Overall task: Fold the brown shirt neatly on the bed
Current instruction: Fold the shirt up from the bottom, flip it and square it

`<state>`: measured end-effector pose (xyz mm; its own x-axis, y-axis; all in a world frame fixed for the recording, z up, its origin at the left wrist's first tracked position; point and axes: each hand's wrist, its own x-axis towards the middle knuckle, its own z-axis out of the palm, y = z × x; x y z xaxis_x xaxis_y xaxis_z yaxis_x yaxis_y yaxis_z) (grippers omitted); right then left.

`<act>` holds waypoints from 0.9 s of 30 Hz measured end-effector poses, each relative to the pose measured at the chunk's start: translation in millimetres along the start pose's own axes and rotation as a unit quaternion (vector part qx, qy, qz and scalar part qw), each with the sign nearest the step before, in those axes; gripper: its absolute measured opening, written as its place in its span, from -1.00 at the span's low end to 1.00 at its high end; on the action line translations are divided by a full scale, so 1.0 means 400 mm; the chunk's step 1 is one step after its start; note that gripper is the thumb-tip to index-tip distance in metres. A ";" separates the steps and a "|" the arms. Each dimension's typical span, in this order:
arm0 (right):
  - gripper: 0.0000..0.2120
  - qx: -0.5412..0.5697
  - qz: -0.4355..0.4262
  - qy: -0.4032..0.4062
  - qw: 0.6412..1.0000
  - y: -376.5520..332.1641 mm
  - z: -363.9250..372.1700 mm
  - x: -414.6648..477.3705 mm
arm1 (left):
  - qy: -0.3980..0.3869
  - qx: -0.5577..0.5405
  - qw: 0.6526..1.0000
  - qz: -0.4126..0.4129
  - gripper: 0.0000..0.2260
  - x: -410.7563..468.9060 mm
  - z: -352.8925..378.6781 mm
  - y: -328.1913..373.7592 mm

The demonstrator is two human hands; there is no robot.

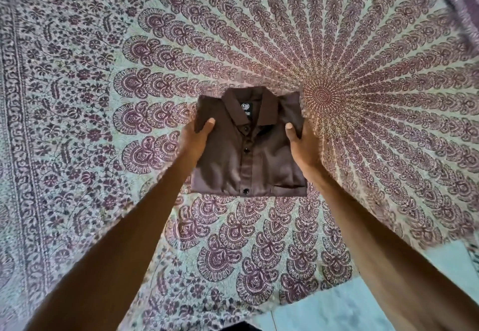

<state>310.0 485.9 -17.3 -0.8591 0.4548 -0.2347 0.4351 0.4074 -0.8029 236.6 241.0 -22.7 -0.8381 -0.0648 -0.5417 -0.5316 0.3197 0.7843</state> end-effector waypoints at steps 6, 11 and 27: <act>-0.83 0.053 -0.005 -0.040 0.998 -0.037 0.035 -0.315 | 0.079 -0.028 0.996 0.019 -0.62 -0.291 -0.200 -0.150; -0.77 0.073 -0.005 -0.112 0.991 -0.076 0.137 -0.561 | 0.103 -0.051 0.993 -0.010 -0.57 -0.471 -0.407 -0.292; -0.52 -0.024 -0.060 -0.118 0.991 -0.166 0.695 -1.033 | 0.192 -0.025 0.981 -0.002 -0.72 -0.625 -0.979 -0.733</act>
<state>561.1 51.0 -19.3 -0.9420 0.2050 -0.2656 0.3336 0.4875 -0.8069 553.9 -206.8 1.1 -0.8156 -0.4199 -0.3981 -0.5316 0.2722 0.8021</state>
